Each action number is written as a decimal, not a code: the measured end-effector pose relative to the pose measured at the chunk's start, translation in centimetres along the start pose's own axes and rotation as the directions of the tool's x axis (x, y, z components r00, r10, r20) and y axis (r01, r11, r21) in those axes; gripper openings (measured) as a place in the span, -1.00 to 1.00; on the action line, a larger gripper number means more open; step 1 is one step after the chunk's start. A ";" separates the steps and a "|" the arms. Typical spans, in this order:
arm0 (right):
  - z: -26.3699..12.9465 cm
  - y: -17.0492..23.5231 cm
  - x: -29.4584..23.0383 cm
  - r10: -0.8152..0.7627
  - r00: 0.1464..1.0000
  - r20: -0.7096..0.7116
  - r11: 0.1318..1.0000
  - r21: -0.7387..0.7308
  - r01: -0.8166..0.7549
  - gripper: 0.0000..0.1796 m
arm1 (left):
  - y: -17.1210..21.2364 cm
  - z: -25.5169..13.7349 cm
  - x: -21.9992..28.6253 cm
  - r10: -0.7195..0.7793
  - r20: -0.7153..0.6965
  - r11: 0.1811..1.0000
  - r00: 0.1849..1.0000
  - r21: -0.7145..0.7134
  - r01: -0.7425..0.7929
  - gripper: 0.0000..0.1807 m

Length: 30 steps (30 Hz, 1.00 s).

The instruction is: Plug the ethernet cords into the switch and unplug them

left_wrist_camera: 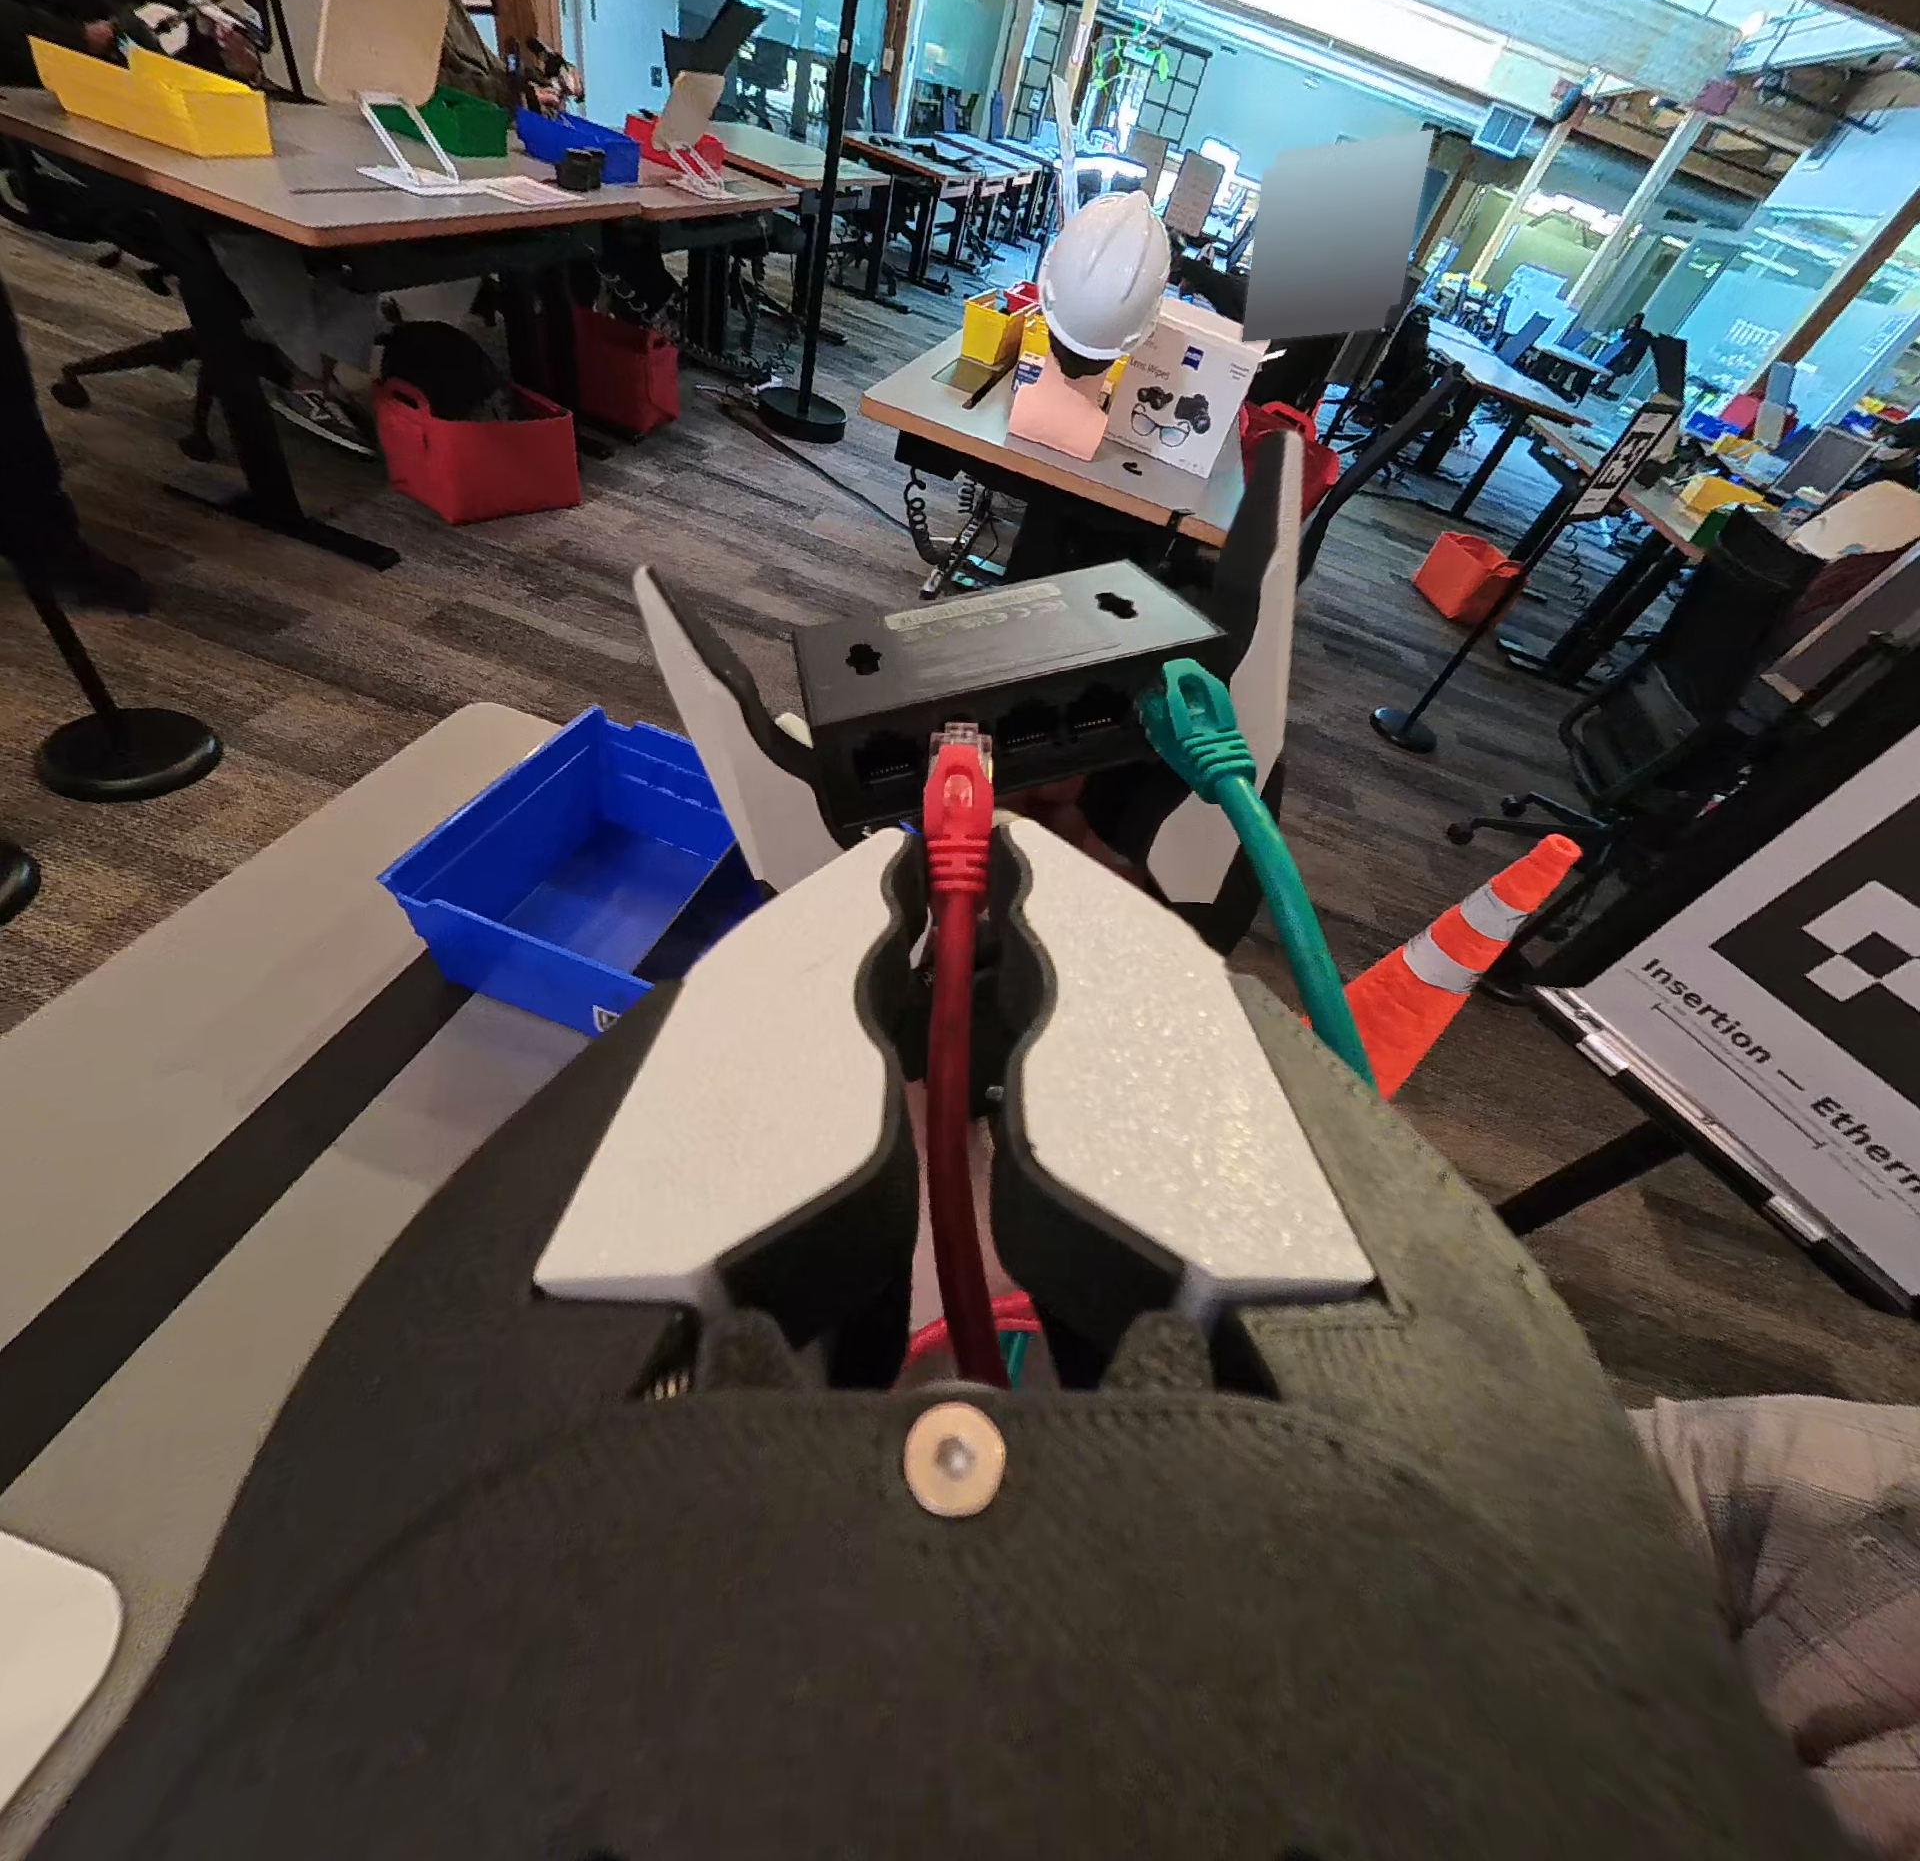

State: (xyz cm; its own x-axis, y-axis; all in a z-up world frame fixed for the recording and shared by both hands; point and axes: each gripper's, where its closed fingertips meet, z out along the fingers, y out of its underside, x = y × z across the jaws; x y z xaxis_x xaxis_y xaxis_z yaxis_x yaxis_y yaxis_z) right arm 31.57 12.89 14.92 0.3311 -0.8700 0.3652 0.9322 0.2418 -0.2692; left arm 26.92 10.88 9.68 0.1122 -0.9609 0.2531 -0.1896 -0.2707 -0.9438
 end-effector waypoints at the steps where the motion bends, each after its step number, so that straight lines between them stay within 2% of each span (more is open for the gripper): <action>1: 0.0 0.0 -0.1 -0.005 1.000 0.002 1.000 0.001 0.005 0.36 | 0.0 0.0 -0.1 -0.007 -0.002 1.000 1.000 0.001 0.007 -0.87; 25: 0.4 -0.9 -1.0 -0.012 1.000 0.023 1.000 0.008 0.011 0.36 | -0.3 -1.0 -0.7 -0.025 0.023 1.000 0.999 -0.004 0.025 -0.88; 26: 0.4 -0.8 -0.9 -0.013 1.000 0.022 1.000 0.007 0.013 0.41 | -0.3 -0.9 -0.7 -0.030 0.019 1.000 0.999 -0.005 0.030 -0.88; 30: 0.4 -0.6 -0.9 -0.015 1.000 0.024 1.000 0.012 0.015 0.36 | -0.3 -0.9 -0.8 -0.041 0.000 0.998 0.999 -0.038 0.041 -0.87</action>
State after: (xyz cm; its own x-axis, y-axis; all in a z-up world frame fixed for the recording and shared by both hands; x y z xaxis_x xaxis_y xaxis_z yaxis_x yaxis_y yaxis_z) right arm 30.74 13.70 15.11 0.3201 -0.8632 0.3904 0.9388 0.2337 -0.2530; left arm 25.99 11.65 9.99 0.1202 -0.9489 0.2918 -0.2222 -0.3121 -0.9237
